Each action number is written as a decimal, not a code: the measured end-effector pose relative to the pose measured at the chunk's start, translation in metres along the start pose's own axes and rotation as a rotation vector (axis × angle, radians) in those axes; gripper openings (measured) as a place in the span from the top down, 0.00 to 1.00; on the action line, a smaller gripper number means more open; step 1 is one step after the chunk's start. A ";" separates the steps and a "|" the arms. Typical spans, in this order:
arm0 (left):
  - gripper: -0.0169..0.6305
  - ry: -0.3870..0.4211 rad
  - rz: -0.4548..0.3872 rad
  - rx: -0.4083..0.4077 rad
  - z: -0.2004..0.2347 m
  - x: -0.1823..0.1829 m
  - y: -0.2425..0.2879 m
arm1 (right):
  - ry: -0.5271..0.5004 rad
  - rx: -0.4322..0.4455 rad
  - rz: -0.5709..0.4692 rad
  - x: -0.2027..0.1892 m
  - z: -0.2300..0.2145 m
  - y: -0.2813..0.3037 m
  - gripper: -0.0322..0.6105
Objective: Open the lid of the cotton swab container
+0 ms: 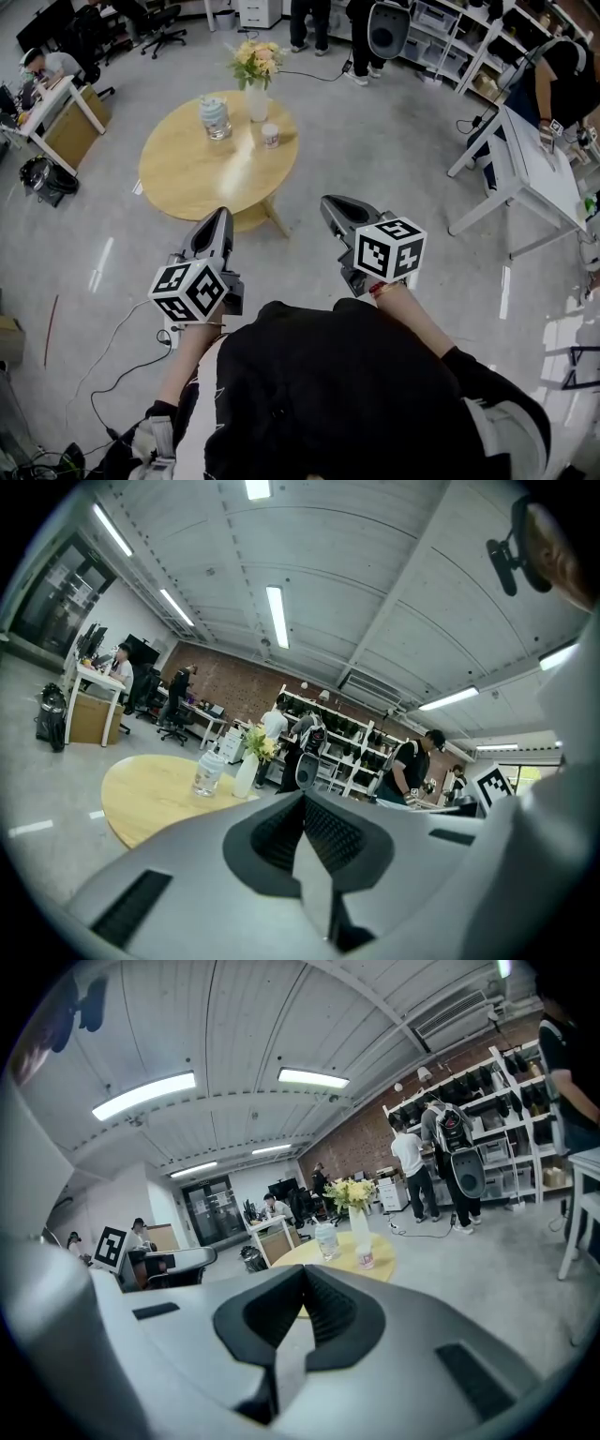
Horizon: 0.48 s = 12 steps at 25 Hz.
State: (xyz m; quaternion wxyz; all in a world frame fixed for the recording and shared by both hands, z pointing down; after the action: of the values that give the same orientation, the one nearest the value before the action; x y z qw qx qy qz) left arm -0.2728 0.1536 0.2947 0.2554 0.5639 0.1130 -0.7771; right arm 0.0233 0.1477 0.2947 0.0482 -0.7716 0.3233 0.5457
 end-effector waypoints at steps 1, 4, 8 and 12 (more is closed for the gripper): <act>0.96 0.002 0.006 0.001 0.001 -0.002 0.001 | 0.002 -0.006 0.004 -0.003 -0.002 0.001 0.94; 0.96 -0.011 0.036 0.002 0.004 -0.011 0.006 | 0.009 -0.018 0.030 -0.012 -0.006 0.003 0.94; 0.96 -0.022 0.080 -0.011 0.004 -0.019 0.018 | 0.037 -0.039 0.044 -0.017 -0.018 0.004 0.94; 0.96 -0.017 0.100 -0.017 0.004 -0.021 0.028 | 0.061 -0.056 0.034 -0.012 -0.029 0.005 0.94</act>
State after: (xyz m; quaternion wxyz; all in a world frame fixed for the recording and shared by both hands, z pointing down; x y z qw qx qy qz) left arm -0.2566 0.1339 0.3184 0.2996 0.5602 0.0894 -0.7671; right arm 0.0415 0.1373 0.3180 0.0074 -0.7833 0.3224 0.5315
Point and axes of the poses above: the fingertips, and each gripper's own axes: y forward along the fingers, z to its left, x out of its top, the point moved 10 cm from there along -y, backward along the fingers, and after that the axes turned 4 degrees about y, right-handed, at the moved point
